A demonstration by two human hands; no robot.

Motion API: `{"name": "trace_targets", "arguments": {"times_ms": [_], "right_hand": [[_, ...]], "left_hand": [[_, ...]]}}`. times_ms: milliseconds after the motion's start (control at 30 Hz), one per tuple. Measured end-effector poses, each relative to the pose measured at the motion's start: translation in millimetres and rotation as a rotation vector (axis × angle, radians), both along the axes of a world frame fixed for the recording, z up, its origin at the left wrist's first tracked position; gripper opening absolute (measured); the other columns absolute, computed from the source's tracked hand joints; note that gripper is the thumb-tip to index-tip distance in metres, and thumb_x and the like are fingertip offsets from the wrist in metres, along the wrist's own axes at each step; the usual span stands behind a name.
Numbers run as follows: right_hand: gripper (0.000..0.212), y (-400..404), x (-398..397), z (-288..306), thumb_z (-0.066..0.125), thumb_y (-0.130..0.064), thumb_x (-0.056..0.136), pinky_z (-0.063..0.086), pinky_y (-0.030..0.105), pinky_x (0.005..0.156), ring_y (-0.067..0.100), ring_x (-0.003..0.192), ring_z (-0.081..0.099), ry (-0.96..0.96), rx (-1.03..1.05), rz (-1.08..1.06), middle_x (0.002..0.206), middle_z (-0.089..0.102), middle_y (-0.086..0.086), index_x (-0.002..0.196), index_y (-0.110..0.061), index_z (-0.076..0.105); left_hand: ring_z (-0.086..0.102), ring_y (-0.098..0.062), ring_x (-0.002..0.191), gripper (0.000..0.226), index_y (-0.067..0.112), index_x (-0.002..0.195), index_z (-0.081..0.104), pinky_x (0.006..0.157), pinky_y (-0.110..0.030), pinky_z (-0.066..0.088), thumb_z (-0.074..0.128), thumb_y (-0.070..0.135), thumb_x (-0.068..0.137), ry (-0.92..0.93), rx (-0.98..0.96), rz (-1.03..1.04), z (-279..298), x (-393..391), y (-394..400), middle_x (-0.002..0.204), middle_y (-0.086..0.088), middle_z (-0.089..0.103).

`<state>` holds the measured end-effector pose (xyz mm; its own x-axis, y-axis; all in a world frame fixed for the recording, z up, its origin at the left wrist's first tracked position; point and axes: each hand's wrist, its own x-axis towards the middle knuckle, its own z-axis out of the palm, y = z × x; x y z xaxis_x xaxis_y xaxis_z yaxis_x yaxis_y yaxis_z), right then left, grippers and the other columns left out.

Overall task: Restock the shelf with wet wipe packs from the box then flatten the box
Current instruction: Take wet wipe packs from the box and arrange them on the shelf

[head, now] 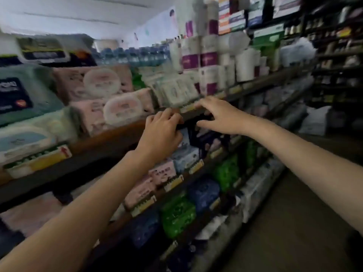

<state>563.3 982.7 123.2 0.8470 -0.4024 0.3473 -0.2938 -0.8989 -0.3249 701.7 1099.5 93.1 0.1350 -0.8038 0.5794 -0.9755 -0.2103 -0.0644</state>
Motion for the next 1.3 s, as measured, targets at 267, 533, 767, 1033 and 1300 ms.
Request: {"name": "trace_targets", "arguments": {"times_ms": [267,533,767,1033,1300], "right_hand": [[0.024,-32.9,-301.3,-153.7,0.050,-0.027,0.095,0.033,0.014,0.074,0.013,0.099,0.057,0.350,0.320,-0.604,0.100,0.060,-0.005,0.108,-0.012,0.063],[0.013,-4.4,-554.4,-297.5,0.051,-0.016,0.093,0.043,0.022,0.082,0.018,0.098,0.058,0.371,0.791,-1.012,0.097,0.062,0.003,0.088,-0.020,0.063],[0.028,-8.3,-690.5,-441.9,0.052,-0.017,0.093,0.042,0.030,0.090,0.026,0.115,0.051,0.452,0.980,-1.324,0.129,0.051,0.012,0.118,-0.005,0.054],[0.053,-69.4,-762.9,-553.0,0.059,-0.008,0.085,0.038,0.038,0.101,0.031,0.123,0.042,0.471,0.901,-1.324,0.137,0.040,0.016,0.133,-0.002,0.036],[0.038,-121.6,-765.1,-619.7,0.033,-0.033,0.098,0.042,0.049,0.096,0.037,0.115,0.049,0.108,0.807,-1.419,0.126,0.050,0.016,0.131,-0.014,0.039]], "left_hand": [[0.051,-0.026,0.112,0.037,0.017,0.125,0.046,0.091,-0.036,0.037,0.048,0.023,0.088,0.002,0.478,-0.656,-134.5,-237.4,-120.4,0.125,-0.005,0.046],[0.050,-0.026,0.115,0.041,0.018,0.130,0.040,0.092,-0.038,0.037,0.045,0.024,0.090,-0.142,0.821,-1.007,-268.4,-451.2,-168.0,0.128,-0.004,0.041],[0.045,-0.028,0.123,0.038,0.017,0.128,0.042,0.098,-0.040,0.033,0.046,0.020,0.091,0.017,1.092,-0.981,-363.1,-598.5,-228.5,0.133,-0.006,0.041],[0.051,-0.022,0.114,0.043,0.019,0.132,0.039,0.095,-0.036,0.038,0.048,0.020,0.090,0.049,1.212,-0.966,-460.3,-677.5,-263.6,0.128,-0.003,0.044],[0.055,-0.028,0.109,0.048,0.013,0.136,0.035,0.092,-0.042,0.048,0.051,0.014,0.090,0.203,1.304,-0.887,-507.5,-676.1,-274.7,0.131,-0.009,0.037]]}}
